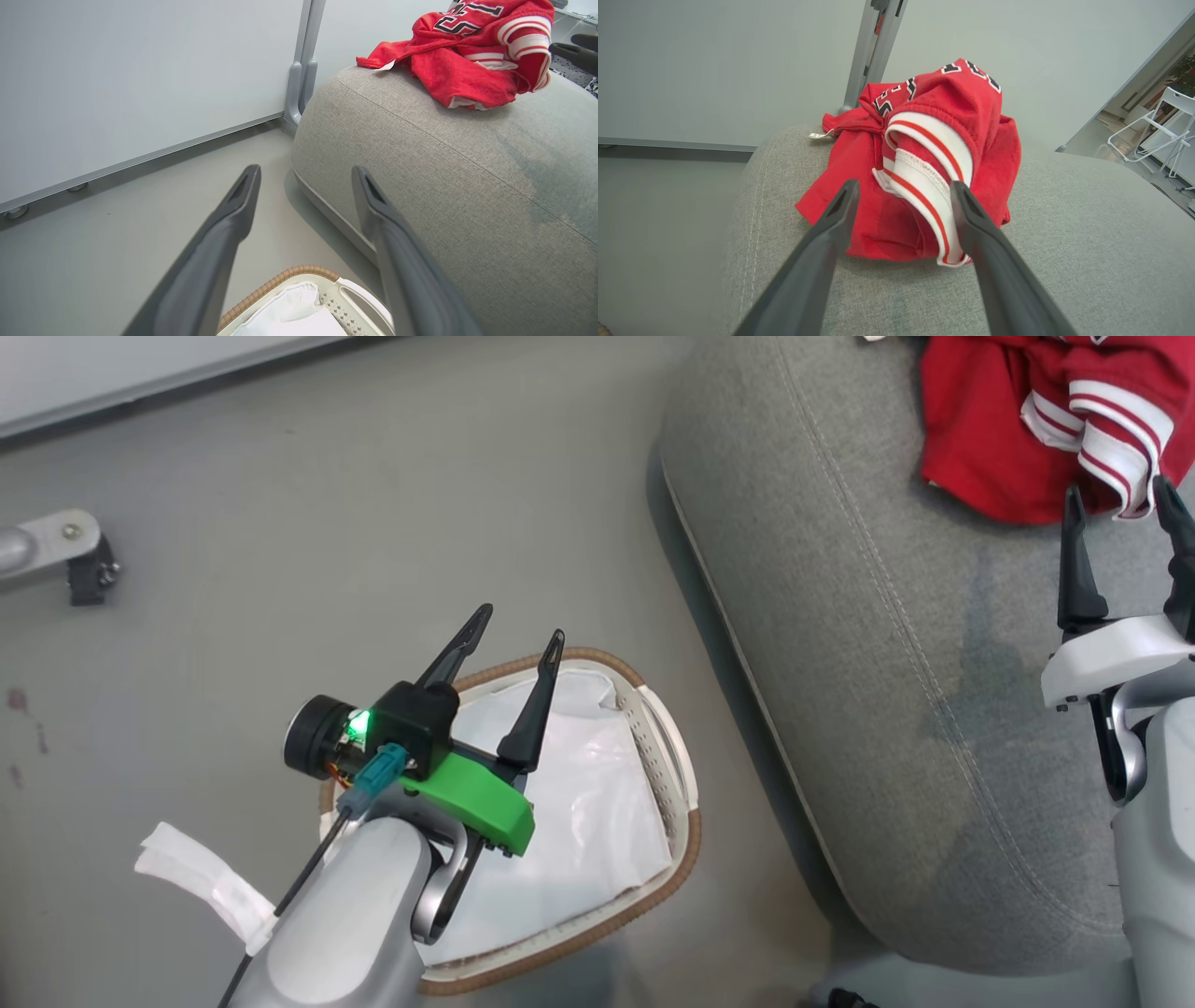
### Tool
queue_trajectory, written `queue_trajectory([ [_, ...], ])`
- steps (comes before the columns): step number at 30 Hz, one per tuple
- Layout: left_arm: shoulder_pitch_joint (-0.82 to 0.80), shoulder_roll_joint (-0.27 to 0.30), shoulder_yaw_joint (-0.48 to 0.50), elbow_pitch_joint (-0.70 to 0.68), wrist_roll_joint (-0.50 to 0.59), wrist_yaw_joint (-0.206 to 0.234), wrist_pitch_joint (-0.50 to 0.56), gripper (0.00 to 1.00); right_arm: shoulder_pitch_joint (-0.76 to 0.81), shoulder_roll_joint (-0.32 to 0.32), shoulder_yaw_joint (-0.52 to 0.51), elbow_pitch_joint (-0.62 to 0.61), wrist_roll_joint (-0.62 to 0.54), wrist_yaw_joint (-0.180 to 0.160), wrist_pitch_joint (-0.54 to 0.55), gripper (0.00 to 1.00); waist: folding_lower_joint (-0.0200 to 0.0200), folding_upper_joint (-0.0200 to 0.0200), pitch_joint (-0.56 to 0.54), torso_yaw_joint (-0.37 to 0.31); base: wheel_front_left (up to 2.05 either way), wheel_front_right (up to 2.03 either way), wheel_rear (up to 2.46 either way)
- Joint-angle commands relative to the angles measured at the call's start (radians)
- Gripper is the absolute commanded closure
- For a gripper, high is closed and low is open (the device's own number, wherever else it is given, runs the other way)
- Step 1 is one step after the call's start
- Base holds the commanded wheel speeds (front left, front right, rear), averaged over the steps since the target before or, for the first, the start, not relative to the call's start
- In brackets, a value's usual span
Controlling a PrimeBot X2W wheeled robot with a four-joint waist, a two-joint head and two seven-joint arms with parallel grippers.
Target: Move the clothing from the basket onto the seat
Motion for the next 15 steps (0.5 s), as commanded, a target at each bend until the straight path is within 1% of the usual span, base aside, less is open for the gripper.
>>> queue_trajectory([
  [1,0.015,-0.002,0.018,-0.006,-0.004,0.007,-0.003,0.0,0.003,-0.007,0.004,-0.01,0.005,-0.001,-0.002,0.0,0.0,0.0,-0.043,0.031,0.0,0.0,0.0],
  [5,0.05,-0.023,0.068,-0.028,-0.009,0.013,-0.003,0.0,-0.016,-0.006,0.016,-0.022,0.006,-0.001,-0.002,0.0,0.0,0.0,-0.099,0.074,0.0,0.0,0.0],
  [9,0.094,-0.043,0.127,-0.052,-0.008,0.019,-0.002,0.0,-0.017,0.011,0.026,-0.015,0.008,-0.001,-0.002,0.0,0.0,0.0,-0.156,0.125,0.0,0.0,0.0],
  [15,0.188,-0.063,0.236,-0.081,0.008,0.025,-0.002,0.0,0.007,0.057,0.059,0.009,0.021,-0.001,-0.002,0.0,0.0,0.0,-0.237,0.207,0.0,0.0,0.0],
])
